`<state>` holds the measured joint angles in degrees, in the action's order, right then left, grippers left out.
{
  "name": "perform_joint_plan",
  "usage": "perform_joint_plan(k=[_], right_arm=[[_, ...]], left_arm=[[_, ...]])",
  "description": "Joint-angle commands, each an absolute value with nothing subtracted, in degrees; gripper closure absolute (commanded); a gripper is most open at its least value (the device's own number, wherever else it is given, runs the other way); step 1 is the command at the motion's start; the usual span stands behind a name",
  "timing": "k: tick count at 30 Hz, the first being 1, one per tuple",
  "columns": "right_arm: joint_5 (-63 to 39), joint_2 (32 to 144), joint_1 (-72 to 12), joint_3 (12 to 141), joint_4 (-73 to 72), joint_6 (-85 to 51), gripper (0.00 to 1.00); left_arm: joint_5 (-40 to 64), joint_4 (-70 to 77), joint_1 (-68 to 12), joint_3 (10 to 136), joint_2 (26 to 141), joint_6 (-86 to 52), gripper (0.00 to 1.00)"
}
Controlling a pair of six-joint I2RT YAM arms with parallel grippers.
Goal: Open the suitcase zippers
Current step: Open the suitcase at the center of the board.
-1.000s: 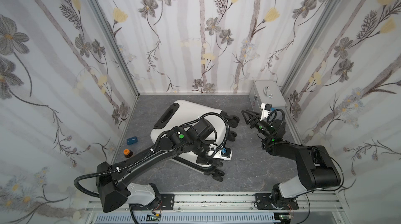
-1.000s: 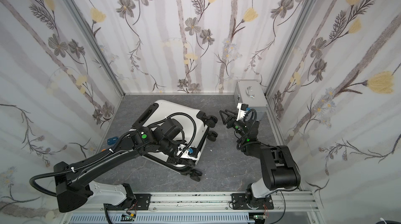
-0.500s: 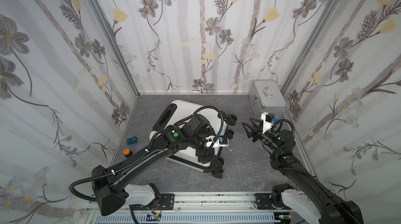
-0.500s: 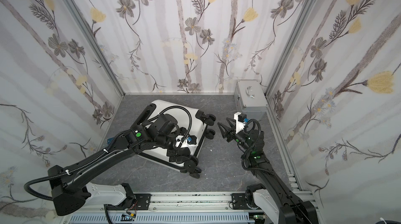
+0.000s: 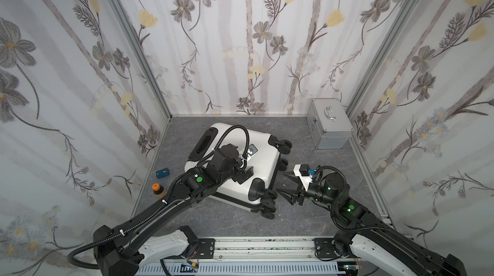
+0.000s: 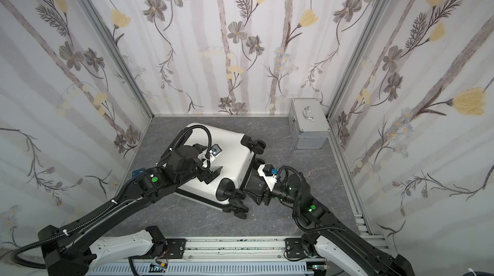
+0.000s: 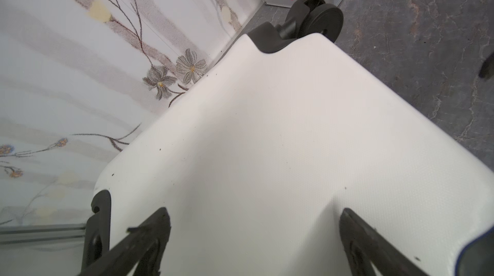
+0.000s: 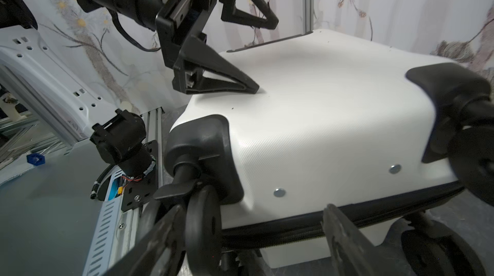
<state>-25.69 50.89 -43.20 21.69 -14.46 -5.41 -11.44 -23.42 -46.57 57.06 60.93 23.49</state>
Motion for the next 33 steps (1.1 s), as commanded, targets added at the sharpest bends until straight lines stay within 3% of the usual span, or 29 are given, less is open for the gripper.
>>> perform_joint_plan(k=[1, 14, 20, 33], right_arm=[[-21.53, 51.94, -48.29, 21.98, -12.3, -6.86, 0.18], [-16.53, 62.48, -57.5, 26.62, -13.55, -6.4, 0.18], [-10.31, 60.86, -59.65, 27.77, -9.39, 2.06, 0.14], [-0.48, 55.43, -60.51, 27.53, -7.58, 14.37, 0.17]], left_arm=[[-14.84, -18.76, -46.43, 55.41, 59.28, 19.67, 0.0], [-10.49, -17.07, -46.49, 53.62, 56.01, 17.7, 0.0], [-9.54, -17.31, -46.5, 53.26, 55.29, 16.85, 0.0], [-8.45, -17.08, -46.48, 53.56, 54.15, 15.75, 0.0]])
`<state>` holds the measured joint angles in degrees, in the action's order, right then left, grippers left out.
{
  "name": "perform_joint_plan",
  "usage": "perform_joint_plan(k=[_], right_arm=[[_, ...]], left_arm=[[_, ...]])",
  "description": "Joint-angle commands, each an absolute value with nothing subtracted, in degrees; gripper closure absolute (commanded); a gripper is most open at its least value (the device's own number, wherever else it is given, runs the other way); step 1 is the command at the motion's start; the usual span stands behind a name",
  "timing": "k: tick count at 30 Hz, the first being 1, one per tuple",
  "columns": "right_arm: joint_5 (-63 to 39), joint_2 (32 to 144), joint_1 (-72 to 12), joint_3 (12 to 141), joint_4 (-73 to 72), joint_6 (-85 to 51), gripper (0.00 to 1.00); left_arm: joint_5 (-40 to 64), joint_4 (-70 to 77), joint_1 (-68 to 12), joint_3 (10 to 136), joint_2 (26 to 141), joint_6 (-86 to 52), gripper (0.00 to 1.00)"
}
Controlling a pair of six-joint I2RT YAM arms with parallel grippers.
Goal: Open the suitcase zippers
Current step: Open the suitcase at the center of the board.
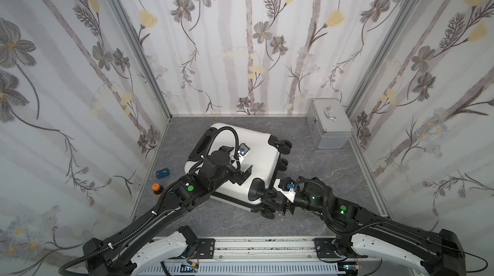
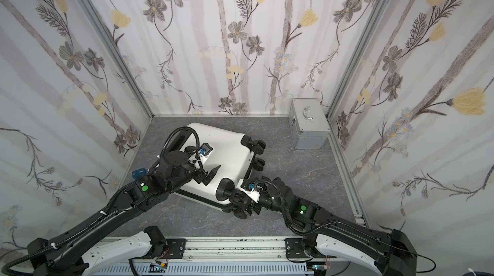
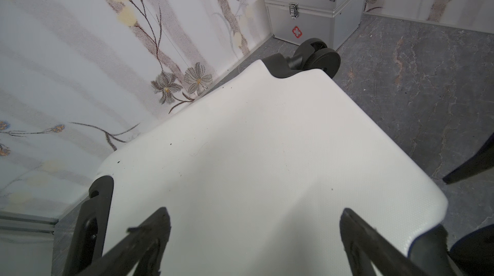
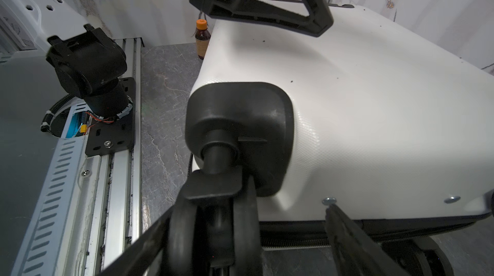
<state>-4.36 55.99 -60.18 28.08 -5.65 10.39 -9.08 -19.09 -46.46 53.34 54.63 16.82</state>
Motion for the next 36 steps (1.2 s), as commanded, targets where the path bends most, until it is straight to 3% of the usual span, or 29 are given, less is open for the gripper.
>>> perform_joint_plan(k=[1, 11, 18, 22, 24, 30, 36], right_arm=[[-1.24, 55.22, -60.7, 26.93, -8.4, 15.23, 0.16], [-3.07, 57.74, -61.43, 26.44, -12.14, 15.48, 0.17], [-6.76, 60.61, -61.51, 26.46, -13.84, 11.74, 0.28], [-7.16, 59.6, -61.48, 25.31, -13.13, 10.49, 0.44], [-9.11, 59.5, -60.41, 24.28, -15.0, 10.2, 0.61], [-19.62, 57.78, -53.9, 27.65, -15.62, 6.3, 0.92], [-22.74, 57.18, -47.04, 32.58, -14.64, 2.22, 0.96]], left_arm=[[-8.4, -17.18, -46.46, 53.4, 53.83, 15.58, 0.0], [-6.66, -14.98, -46.62, 52.34, 53.37, 14.81, 0.0], [-6.58, -14.79, -46.58, 51.78, 53.09, 14.56, 0.0], [-6.99, -13.63, -46.73, 51.48, 53.58, 14.87, 0.0], [-7.51, -14.76, -46.67, 52.6, 54.42, 14.9, 0.0], [-8.58, -14.79, -46.63, 53.24, 52.92, 15.0, 0.0], [-1.25, -17.84, -46.6, 54.08, 51.51, 19.33, 0.0]])
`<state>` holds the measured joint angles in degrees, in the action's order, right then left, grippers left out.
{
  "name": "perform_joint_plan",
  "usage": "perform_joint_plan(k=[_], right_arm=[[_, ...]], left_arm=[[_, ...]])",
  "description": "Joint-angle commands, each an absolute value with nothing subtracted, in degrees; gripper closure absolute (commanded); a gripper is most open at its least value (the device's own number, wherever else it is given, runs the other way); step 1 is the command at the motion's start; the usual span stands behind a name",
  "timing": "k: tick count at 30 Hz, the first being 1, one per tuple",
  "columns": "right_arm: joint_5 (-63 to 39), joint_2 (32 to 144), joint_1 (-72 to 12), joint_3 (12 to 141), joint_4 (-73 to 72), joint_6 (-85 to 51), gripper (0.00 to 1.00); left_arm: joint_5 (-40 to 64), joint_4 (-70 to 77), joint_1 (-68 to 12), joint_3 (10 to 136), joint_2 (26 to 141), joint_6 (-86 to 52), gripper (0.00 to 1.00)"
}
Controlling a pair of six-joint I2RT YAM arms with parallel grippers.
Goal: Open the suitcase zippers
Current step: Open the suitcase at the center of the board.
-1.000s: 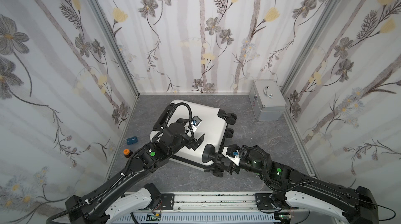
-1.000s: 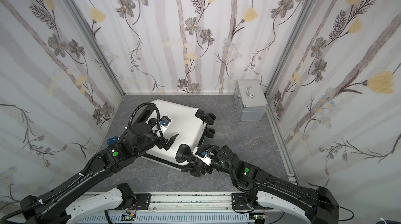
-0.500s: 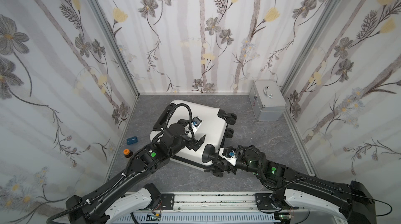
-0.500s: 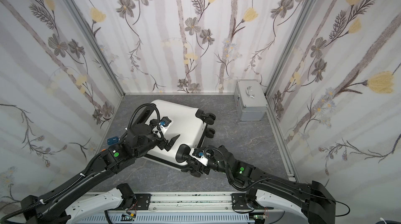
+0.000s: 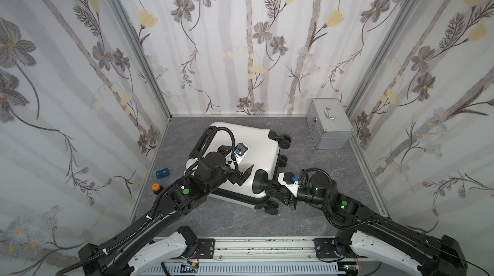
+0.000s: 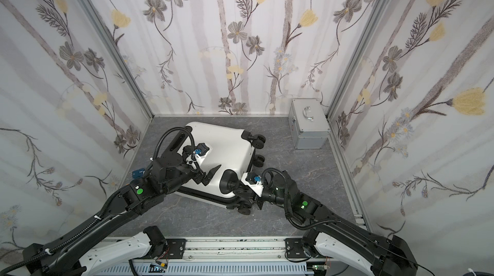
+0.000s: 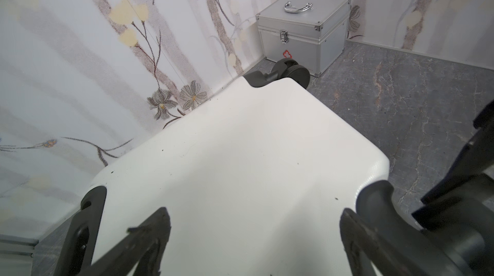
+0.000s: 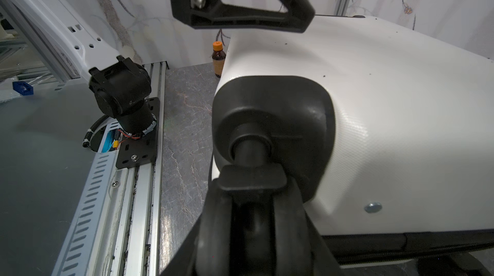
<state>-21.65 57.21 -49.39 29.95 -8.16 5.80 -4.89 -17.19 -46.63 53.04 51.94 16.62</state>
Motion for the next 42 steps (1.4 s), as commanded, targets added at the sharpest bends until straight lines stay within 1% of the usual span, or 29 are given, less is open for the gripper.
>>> perform_joint_plan(k=[1, 5, 10, 14, 19, 22, 26, 27, 29, 34, 38, 42], right_arm=[[-23.4, 57.45, -45.91, 33.49, -14.5, 1.34, 0.96], [-23.62, 59.66, -40.67, 38.35, -14.09, -2.09, 1.0], [-21.42, 65.32, -36.76, 49.36, -7.07, -7.45, 1.0], [-26.61, 68.67, -32.86, 54.91, -6.3, -12.8, 1.0], [-32.73, 71.9, -27.27, 59.73, -8.24, -21.12, 1.0], [-36.09, 73.51, -24.12, 61.42, -10.65, -25.18, 1.0], [-36.63, 73.92, -21.88, 62.14, -13.45, -27.86, 1.0], [-36.49, 73.91, -21.27, 62.14, -14.01, -28.64, 1.0], [-36.82, 73.92, -20.02, 62.13, -15.31, -30.45, 1.0], [-37.18, 74.57, -17.12, 63.06, -17.95, -34.01, 1.0], [-38.02, 76.3, -16.14, 65.3, -17.57, -34.58, 1.0], [-39.62, 77.97, -15.57, 66.76, -18.04, -35.59, 1.0]], left_arm=[[-1.3, -18.38, -46.65, 54.42, 51.37, 19.74, 0.0], [0.33, -19.7, -46.65, 55.72, 49.47, 23.78, 0.0], [1.32, -18.5, -46.67, 55.81, 46.78, 26.31, 0.0], [1.9, -16.16, -46.59, 54.2, 45.31, 27.82, 0.0], [8.94, -19.51, -46.61, 53.52, 44.29, 36.47, 0.0], [10.02, -24.28, -46.49, 54.55, 45.42, 42.44, 0.02], [11.14, -34.55, -46.52, 58.51, 48.3, 47.81, 0.06], [11.48, -35.65, -46.54, 58.86, 48.47, 48.46, 0.07], [11.8, -36.19, -46.54, 58.77, 48.34, 49.49, 0.13], [13.26, -38.31, -46.6, 58.21, 48.15, 51.91, 0.19], [13.71, -41.32, -46.53, 57.23, 49.3, 55.6, 0.19], [16.9, -46.91, -46.57, 59.03, 53.68, 57.13, 0.18]])
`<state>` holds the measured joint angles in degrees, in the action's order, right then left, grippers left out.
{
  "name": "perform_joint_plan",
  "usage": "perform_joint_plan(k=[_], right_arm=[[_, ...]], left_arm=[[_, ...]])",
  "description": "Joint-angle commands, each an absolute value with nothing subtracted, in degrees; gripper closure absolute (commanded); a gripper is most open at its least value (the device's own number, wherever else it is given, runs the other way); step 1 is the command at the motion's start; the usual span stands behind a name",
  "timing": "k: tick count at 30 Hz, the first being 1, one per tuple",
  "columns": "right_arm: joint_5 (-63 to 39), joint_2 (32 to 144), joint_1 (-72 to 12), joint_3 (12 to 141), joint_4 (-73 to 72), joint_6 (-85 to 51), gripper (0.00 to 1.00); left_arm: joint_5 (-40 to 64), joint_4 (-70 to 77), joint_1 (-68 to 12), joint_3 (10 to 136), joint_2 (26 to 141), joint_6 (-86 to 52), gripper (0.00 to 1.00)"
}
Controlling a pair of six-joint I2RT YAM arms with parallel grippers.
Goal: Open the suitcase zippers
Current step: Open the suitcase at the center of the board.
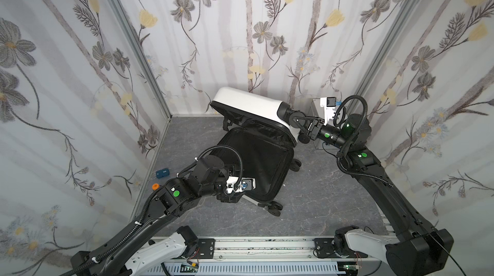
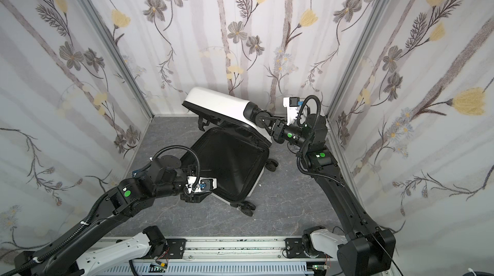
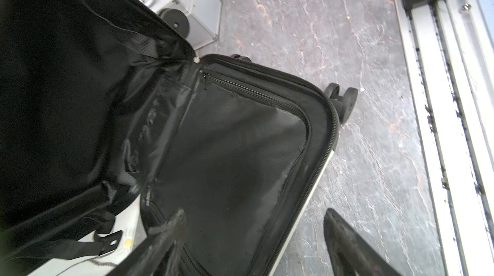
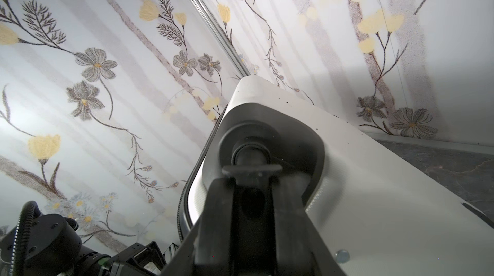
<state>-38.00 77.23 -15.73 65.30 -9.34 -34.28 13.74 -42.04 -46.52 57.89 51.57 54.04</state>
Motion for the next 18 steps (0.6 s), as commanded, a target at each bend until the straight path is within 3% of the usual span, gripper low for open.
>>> perform_joint_plan(k=[1, 4, 13, 18], right_arm=[[-40.21, 78.37, -15.4, 67.25, -18.11, -35.79, 1.0], [-41.61, 79.43, -14.65, 68.23, -18.01, -36.41, 1.0], [-44.16, 80.41, -12.83, 68.92, -18.84, -37.7, 1.0], [-45.17, 80.64, -12.66, 68.97, -19.69, -38.35, 1.0]], left_arm=[[18.04, -48.27, -46.56, 59.7, 55.15, 57.51, 0.19], [18.97, -52.75, -46.7, 60.39, 58.18, 63.37, 0.22], [8.94, -51.9, -46.57, 56.2, 64.84, 68.76, 0.2], [7.29, -47.73, -45.99, 53.72, 68.59, 70.92, 0.27]])
